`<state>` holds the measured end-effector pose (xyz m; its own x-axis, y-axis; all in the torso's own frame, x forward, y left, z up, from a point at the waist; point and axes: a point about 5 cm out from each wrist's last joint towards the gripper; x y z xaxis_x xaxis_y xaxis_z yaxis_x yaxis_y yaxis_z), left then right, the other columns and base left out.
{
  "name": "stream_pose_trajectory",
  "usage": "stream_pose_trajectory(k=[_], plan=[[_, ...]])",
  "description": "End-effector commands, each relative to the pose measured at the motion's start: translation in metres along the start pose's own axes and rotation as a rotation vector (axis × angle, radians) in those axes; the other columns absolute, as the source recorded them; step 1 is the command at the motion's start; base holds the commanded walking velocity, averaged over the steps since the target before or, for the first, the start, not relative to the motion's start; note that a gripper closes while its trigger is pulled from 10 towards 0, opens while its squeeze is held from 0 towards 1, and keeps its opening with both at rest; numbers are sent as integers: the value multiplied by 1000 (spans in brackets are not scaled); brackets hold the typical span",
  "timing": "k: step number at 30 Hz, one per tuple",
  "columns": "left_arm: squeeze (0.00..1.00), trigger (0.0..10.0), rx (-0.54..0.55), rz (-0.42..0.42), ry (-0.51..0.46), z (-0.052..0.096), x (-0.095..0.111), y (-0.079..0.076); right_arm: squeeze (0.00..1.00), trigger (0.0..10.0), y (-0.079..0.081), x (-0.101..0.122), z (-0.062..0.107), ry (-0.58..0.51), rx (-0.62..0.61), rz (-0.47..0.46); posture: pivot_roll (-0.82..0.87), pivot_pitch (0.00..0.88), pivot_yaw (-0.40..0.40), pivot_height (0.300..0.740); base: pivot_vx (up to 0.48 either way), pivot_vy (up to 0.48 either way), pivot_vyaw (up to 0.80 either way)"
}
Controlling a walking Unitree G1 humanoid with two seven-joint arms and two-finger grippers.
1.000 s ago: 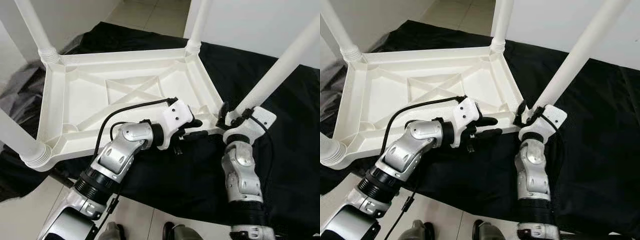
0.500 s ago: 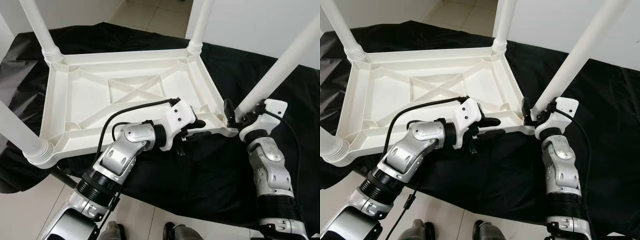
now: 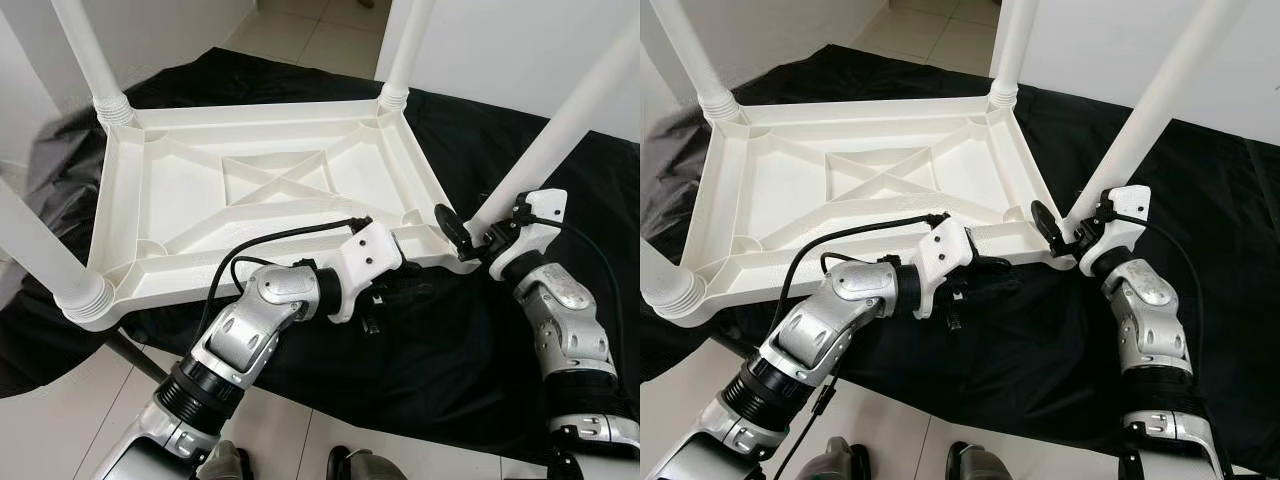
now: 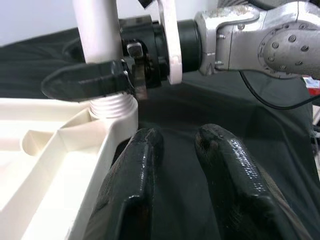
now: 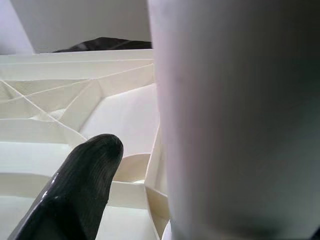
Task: Building children table
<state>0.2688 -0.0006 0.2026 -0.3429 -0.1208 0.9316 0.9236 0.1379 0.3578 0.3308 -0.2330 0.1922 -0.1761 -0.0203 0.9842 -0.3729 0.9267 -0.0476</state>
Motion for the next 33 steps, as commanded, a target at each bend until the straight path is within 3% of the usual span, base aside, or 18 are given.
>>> stream_pose_trajectory(k=[1,2,13,14,19,24,27,33], plan=[[0,10000,-4,17,4,-3,-2,-5,0,7725,-3,1,1,1,10,4,43,137,-54,740,0,0,0],[0,10000,-4,18,5,-3,-2,-6,0,0,-4,1,1,5,20,11,43,137,-54,740,0,0,0],[0,10000,0,30,8,-4,-2,-9,0,0,-8,-15,13,97,60,-26,36,142,-58,740,0,0,0],[0,10000,1,33,9,-4,-2,-10,0,10000,-7,-16,14,101,55,-22,33,143,-59,740,0,0,0],[0,10000,1,34,9,-3,-2,-10,0,10000,-4,-17,14,105,9,-39,33,147,-62,740,0,0,0],[0,10000,4,38,7,-3,-2,-11,0,10000,8,-23,15,110,-175,-71,23,155,-63,740,0,0,0],[0,10000,4,40,6,-3,-2,-12,0,10000,12,-24,16,111,-196,-60,23,154,-62,740,0,0,0],[0,10000,-1,49,10,-3,-4,-13,0,10000,35,-25,18,105,-264,-123,17,155,-68,740,0,0,0]])
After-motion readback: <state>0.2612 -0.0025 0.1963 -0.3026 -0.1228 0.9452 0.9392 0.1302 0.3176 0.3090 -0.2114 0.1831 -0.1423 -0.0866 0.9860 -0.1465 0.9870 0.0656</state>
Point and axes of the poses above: a point about 5 cm out from each wrist's last joint towards the gripper, its own z axis pointing back from the gripper into the wrist, its own x axis along the axis of the wrist's last joint, y = z × x, and after that the axes turned 5 degrees about -z, right-handed
